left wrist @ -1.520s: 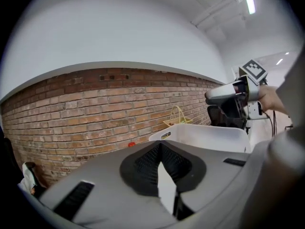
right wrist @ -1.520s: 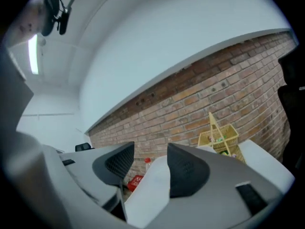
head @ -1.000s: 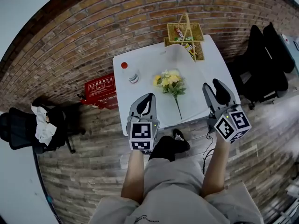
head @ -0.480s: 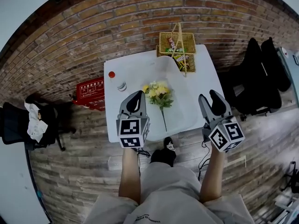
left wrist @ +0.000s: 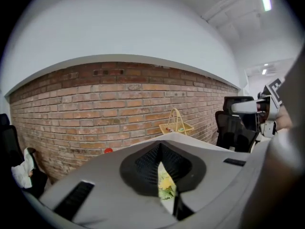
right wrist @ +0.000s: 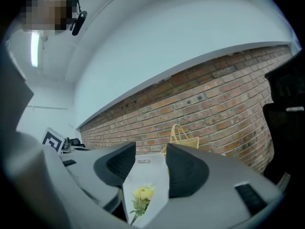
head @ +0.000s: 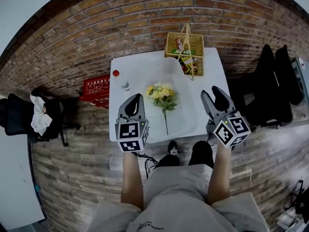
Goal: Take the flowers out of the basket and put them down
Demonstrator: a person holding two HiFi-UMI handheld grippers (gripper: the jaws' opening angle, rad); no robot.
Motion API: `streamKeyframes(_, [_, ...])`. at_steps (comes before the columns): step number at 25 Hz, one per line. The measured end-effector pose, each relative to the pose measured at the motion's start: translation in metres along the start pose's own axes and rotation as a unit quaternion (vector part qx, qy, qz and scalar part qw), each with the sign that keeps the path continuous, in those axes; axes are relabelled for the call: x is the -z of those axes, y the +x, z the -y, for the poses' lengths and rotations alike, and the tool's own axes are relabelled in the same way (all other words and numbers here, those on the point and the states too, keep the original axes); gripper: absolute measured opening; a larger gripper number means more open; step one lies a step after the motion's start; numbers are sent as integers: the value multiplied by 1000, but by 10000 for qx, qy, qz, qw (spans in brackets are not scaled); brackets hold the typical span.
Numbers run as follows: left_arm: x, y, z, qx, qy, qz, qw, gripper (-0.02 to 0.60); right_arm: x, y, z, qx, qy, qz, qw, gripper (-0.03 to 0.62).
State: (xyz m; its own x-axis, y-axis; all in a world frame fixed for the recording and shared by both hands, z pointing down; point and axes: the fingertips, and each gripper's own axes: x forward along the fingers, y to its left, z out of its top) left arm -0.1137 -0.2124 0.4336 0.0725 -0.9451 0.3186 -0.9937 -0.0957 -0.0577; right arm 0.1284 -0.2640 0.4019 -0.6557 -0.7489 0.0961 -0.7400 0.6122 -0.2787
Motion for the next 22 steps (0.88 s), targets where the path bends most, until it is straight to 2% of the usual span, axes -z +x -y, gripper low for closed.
streamKeyframes(4, [2,-15,-7,-392,-133,29,9991,25,-20,18,4,-301,142,141,9993,207])
streamKeyframes(9, [15,-37,-9,-977,-296,-85,9947,25,-14,62,-4,-804,552,-41,9952,207])
streamKeyframes(12, [12,-49,-3,-1217,-400,-115,9917,25,-11,70,-18,-1029,473,-259,9932,207])
streamKeyframes(15, [13,-60,1,-1563,-595,-77,9859,25,-4,72,-33,-1453,192,-502,9879,207])
streamKeyframes(17, [17,-64,9,-1756,-673,-93,9821,25,-2,69,-43,-2001,18,-564,9781,206])
streamKeyframes(19, [22,-68,24,-1862,-705,-117,9799,25,0,62,-50,-2689,-204,-599,9611,206])
streamKeyframes(22, [32,-77,40,-2046,-782,-179,9755,25,4,55,-51,-3217,-456,-647,9435,206])
